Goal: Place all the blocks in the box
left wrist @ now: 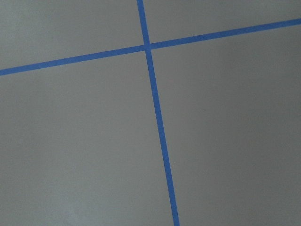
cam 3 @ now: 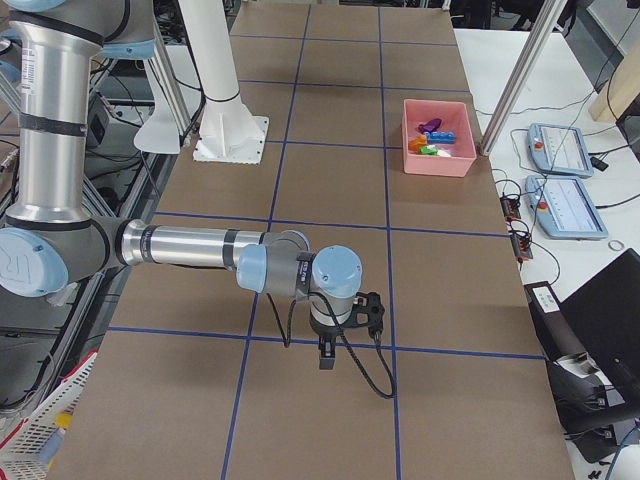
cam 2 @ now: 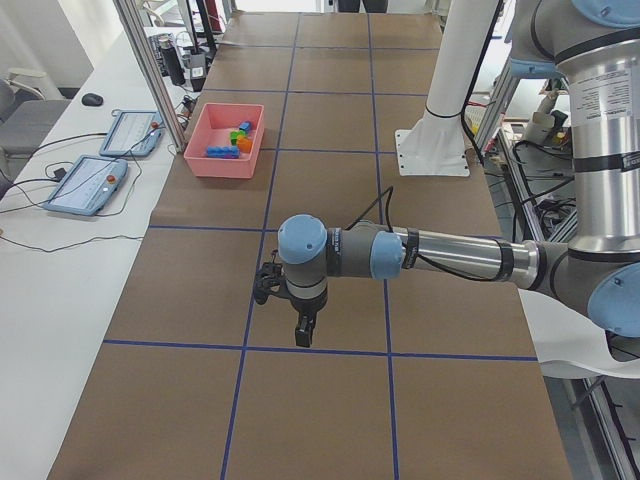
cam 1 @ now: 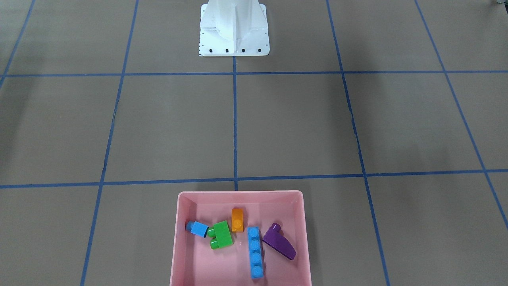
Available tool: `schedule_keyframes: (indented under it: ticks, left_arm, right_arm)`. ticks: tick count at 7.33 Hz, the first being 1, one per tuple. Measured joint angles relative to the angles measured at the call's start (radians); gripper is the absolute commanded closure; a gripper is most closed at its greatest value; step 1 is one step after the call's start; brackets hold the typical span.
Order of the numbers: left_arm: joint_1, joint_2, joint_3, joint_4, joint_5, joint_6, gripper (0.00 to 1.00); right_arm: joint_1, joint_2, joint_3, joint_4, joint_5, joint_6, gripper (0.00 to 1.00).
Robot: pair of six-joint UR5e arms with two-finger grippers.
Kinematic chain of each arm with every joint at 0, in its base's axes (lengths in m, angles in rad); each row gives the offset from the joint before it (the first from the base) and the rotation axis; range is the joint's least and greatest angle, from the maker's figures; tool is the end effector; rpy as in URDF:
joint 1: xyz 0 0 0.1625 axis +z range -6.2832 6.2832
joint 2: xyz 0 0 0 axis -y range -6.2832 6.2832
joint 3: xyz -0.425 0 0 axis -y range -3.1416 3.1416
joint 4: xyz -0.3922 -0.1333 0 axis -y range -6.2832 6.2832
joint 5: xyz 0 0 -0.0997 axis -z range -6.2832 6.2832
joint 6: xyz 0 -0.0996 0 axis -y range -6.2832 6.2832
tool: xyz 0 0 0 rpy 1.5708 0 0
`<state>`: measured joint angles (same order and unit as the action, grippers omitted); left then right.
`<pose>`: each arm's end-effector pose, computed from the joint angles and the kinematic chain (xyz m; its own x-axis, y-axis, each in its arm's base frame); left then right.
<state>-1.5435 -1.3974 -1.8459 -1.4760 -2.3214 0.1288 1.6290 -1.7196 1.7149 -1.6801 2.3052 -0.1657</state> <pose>-0.0540 -0.4187 0.6135 0.7213 0.1529 -0.6755 -0.1209 0.9882 0.0945 0.0909 -0.4152 0.6694 0.7360 -0.0459 0.6754 0.0645 0.9979 -0.0024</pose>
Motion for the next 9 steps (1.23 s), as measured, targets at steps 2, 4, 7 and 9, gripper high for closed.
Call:
schedule_keyframes:
  ticks: [2,4,7,9]
  left_arm:
    - [0.000,-0.015,0.007,-0.001,-0.004,0.000,0.00]
    - [0.000,-0.018,0.006,0.001,-0.030,-0.001,0.00]
    - [0.000,-0.019,0.007,-0.001,-0.057,-0.016,0.00]
    - [0.000,-0.020,-0.001,-0.003,-0.058,-0.122,0.00]
  right_arm:
    - [0.000,-0.002,0.001,0.004,0.001,-0.002,0.00]
    - [0.000,-0.003,0.004,0.004,0.002,-0.004,0.00]
    - [0.000,-0.004,0.004,0.005,0.002,-0.004,0.00]
    - [0.000,-0.006,0.004,0.005,0.002,-0.005,0.00]
